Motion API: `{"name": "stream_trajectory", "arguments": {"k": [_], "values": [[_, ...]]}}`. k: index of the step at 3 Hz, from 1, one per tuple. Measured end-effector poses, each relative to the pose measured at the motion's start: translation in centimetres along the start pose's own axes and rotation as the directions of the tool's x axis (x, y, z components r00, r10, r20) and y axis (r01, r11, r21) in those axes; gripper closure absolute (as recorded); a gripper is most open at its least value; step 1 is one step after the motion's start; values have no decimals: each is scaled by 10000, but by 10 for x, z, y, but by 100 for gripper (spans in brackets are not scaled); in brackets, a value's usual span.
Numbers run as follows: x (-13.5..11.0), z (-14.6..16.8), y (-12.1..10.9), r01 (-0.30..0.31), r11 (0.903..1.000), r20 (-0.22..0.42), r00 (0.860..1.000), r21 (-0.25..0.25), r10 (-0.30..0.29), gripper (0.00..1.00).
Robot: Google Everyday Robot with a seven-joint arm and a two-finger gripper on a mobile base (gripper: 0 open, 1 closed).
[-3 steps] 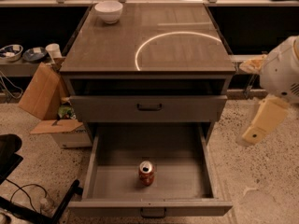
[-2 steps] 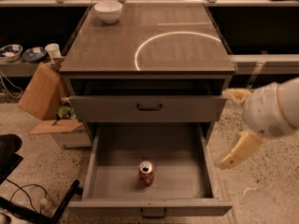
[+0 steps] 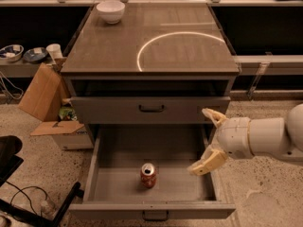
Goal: Pick coke can from middle drawer and place on counter
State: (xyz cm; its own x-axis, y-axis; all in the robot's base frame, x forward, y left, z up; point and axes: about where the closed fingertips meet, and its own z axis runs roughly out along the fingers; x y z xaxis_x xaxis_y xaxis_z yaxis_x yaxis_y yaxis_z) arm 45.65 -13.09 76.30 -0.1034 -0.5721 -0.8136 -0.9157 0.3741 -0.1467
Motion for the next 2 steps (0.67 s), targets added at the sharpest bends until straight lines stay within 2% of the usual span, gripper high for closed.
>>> {"name": "stream_trajectory", "arguments": {"k": [1,2], "values": [[14,32,5,-322,9986,464,9983,-419,342,0],[17,40,8,-403,9975,524,9977,-588,434,0]]}}
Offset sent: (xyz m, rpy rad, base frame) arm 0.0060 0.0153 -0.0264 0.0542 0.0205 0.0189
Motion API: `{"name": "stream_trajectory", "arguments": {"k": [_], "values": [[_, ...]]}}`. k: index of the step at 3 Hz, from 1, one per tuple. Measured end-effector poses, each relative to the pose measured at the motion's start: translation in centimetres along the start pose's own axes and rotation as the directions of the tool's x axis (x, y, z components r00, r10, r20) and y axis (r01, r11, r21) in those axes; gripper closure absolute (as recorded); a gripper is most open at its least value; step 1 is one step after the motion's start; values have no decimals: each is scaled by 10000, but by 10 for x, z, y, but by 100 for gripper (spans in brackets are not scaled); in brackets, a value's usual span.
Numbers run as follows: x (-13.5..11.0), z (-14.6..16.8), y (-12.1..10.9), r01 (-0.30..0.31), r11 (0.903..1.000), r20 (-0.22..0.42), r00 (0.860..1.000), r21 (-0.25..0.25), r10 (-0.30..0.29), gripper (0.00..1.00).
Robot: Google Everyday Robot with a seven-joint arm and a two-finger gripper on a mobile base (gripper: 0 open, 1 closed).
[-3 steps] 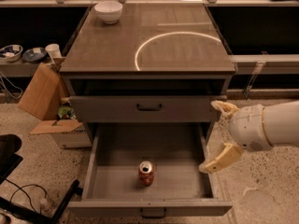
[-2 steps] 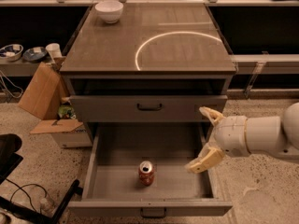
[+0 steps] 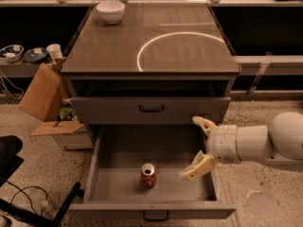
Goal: Pick coke can from middle drawer and place on counter
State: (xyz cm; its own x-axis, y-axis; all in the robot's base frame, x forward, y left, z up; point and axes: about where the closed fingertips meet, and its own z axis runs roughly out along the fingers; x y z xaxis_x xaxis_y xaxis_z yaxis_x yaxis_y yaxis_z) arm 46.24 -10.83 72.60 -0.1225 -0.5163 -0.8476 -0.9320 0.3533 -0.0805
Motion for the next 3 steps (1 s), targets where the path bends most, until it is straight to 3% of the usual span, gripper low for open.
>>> {"name": "stream_trajectory", "arguments": {"k": [1,2,3], "values": [[5,13,9,-63,9995,137,9999,-314,68,0],[12,55,13,266,9969,934,9954,-735,-196,0],[44,113,6,556,9921,1799,9831,-1120,-348,0]]}}
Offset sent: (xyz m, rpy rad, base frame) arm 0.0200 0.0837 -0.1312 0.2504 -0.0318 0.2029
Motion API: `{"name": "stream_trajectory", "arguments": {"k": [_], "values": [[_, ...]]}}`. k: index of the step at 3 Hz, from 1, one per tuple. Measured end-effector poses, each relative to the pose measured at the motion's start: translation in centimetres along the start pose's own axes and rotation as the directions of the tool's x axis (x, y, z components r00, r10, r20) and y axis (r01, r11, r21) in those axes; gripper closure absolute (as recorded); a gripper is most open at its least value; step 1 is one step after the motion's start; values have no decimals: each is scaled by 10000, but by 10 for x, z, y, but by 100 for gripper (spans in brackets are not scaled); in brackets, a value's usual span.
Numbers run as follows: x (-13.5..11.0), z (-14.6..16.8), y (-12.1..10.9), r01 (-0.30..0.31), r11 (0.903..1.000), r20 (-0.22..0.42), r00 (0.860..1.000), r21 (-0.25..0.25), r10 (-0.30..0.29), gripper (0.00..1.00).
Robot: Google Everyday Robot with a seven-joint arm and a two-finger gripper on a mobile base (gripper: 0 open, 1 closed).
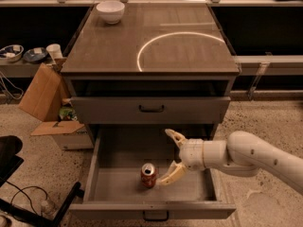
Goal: Pick coke can from middle drawer and place on counter
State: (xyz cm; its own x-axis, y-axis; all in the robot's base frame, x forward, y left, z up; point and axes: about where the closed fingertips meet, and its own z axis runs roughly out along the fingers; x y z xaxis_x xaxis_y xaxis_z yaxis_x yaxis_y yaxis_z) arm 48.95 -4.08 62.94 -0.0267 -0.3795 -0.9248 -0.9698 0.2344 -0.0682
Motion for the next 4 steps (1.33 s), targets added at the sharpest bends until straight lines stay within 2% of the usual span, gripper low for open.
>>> {"name": "stream_trajectory", "arguments": {"k": [1,2,3,4], "values": [[47,39,-14,79,9993,467,9989,-358,-63,0],[85,59,-20,24,9988,596,9982,-494,5,0],[112,72,-23,-36,9988,608,9981,-491,66,0],[139,96,-22,-230,9995,857,9960,-193,245,0]]}}
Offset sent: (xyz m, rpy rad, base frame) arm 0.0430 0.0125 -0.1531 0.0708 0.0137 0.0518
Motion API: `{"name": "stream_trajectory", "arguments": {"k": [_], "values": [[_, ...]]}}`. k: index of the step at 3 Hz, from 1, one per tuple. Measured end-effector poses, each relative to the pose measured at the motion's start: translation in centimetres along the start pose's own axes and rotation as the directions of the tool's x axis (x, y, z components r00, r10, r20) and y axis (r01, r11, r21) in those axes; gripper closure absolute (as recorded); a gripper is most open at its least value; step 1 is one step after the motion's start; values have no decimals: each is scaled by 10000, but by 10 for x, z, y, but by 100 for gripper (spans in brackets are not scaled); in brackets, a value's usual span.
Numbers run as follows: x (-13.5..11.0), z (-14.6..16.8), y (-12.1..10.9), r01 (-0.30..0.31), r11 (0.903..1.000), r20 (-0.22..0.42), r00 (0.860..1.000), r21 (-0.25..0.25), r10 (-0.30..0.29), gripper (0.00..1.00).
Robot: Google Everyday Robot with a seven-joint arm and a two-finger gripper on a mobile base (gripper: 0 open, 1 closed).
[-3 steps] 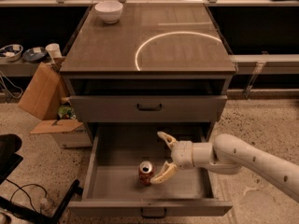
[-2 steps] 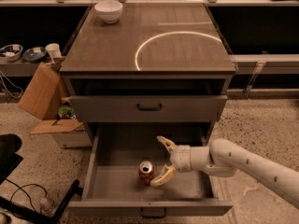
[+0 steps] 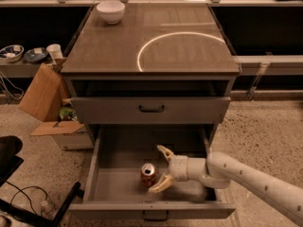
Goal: Pick coke can from middle drawer and place on counter
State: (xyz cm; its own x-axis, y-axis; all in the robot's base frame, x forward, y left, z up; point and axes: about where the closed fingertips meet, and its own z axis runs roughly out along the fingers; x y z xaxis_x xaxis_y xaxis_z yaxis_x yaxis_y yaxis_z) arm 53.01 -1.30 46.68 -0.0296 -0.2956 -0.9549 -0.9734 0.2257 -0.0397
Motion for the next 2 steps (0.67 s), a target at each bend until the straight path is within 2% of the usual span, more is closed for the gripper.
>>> {"name": "stream_trajectory", "arguments": {"k": [1,2], "values": [[14,13,1,-206,9997,126,9997,113,205,0],[20,30,6,-387,9992,355,9986,80,383,18]]}}
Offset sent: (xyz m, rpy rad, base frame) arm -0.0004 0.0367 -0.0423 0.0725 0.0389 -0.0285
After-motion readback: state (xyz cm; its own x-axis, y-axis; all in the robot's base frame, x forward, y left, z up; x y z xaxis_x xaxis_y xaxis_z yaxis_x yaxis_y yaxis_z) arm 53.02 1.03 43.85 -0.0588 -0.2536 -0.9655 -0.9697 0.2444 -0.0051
